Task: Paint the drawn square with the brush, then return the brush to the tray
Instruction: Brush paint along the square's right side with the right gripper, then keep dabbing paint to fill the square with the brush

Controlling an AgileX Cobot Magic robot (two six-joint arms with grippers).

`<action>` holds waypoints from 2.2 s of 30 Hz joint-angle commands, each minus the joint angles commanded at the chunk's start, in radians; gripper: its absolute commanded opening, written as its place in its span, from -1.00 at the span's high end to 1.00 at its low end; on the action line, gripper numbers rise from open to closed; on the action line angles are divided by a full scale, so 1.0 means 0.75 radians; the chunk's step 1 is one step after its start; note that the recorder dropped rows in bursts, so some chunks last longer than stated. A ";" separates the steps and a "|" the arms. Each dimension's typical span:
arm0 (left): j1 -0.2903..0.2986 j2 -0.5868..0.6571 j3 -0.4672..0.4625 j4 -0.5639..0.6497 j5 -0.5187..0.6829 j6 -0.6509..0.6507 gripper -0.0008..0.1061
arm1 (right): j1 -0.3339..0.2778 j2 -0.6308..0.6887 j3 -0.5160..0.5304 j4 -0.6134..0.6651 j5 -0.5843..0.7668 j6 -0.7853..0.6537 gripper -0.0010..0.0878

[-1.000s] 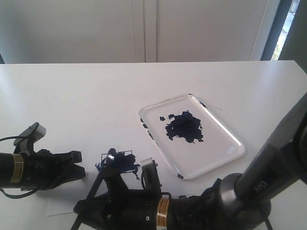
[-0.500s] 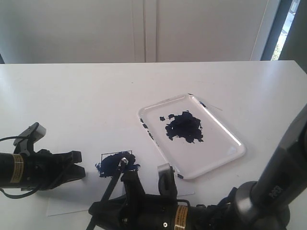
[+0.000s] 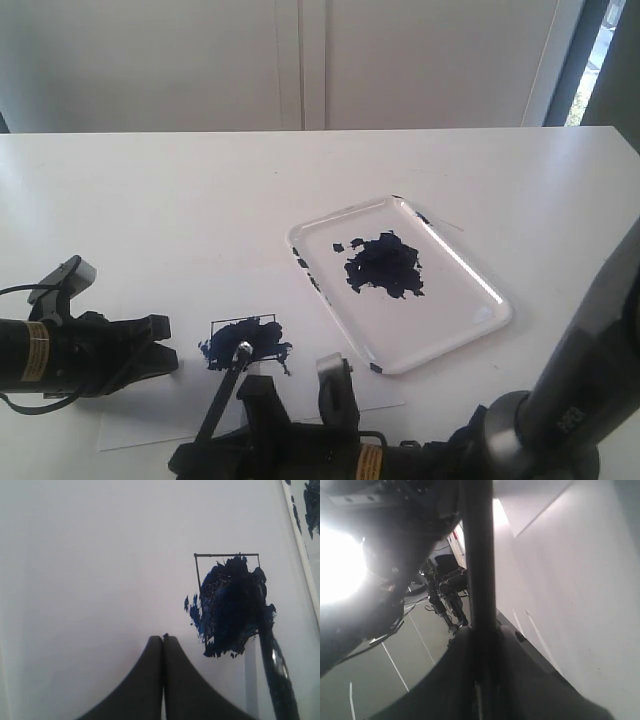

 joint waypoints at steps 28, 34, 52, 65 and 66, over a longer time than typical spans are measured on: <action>0.000 0.000 0.000 0.014 0.000 0.000 0.99 | 0.004 0.000 0.111 0.125 0.000 -0.038 0.98; 0.000 0.000 0.000 0.014 0.000 0.000 0.99 | 0.004 0.000 0.104 0.125 0.000 -0.038 0.98; 0.000 0.000 0.000 0.026 -0.009 -0.015 0.99 | 0.004 0.000 -0.110 0.085 0.000 -0.033 0.98; 0.000 0.000 0.000 0.036 -0.009 -0.018 0.99 | 0.004 0.002 -0.268 0.006 0.111 0.006 0.98; 0.000 0.000 0.000 0.039 -0.009 -0.018 0.99 | 0.004 0.002 -0.268 0.006 0.111 0.006 0.98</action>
